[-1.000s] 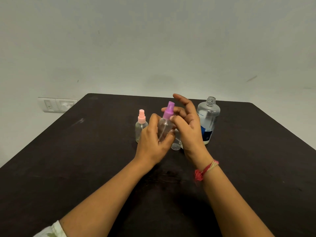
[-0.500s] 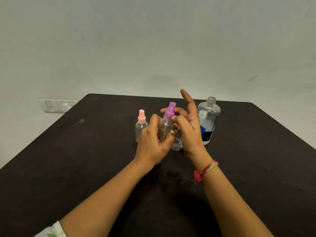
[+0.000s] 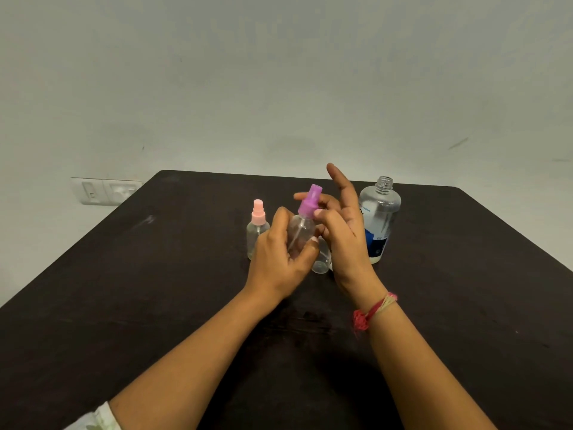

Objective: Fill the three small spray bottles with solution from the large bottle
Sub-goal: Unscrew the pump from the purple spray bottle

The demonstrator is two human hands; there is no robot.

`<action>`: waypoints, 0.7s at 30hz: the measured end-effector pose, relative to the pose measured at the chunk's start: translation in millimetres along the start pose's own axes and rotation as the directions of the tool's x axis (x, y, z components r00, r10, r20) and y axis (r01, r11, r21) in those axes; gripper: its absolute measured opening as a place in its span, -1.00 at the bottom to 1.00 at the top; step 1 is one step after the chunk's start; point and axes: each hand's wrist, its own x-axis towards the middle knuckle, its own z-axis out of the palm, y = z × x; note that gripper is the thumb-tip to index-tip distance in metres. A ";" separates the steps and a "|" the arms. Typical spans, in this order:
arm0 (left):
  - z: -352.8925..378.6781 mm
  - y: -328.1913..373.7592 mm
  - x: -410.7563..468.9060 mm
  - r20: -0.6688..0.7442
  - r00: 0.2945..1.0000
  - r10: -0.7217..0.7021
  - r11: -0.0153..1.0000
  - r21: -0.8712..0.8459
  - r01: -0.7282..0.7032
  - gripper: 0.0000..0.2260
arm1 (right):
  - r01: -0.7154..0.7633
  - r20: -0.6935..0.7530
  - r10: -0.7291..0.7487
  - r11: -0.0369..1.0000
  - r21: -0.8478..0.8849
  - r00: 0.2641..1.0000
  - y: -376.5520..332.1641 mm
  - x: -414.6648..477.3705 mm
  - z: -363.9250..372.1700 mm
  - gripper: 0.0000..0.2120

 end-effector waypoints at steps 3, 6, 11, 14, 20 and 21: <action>-0.7 -0.5 0.4 0.018 1.000 -0.007 1.000 -0.021 0.008 -0.69 | 0.021 -0.039 -0.025 0.994 -0.107 0.999 -1.4 -0.6 2.7 -0.33; -0.2 -0.2 0.1 0.029 1.000 -0.003 1.000 0.001 0.003 -0.68 | 0.058 -0.064 -0.069 0.986 -0.156 0.996 1.8 -1.9 -0.1 -0.33; -0.5 0.6 -0.5 0.027 1.000 -0.016 1.000 -0.002 0.016 -0.65 | 0.034 -0.009 -0.035 0.996 -0.083 0.999 -0.7 -0.9 -0.2 -0.42; -1.2 0.4 0.6 0.008 1.000 -0.010 1.000 0.012 0.010 -0.65 | 0.022 0.063 -0.016 0.996 -0.091 0.998 -2.6 -0.8 -1.4 -0.45; -0.5 1.9 0.3 0.026 0.999 -0.018 1.000 0.025 0.018 -0.64 | 0.013 -0.051 -0.020 0.989 -0.149 0.998 1.3 0.1 -2.5 -0.45; -0.1 1.5 -0.3 0.031 0.999 -0.019 1.000 0.025 0.019 -0.65 | 0.007 -0.056 -0.015 0.989 -0.145 0.998 1.4 0.5 -3.5 -0.46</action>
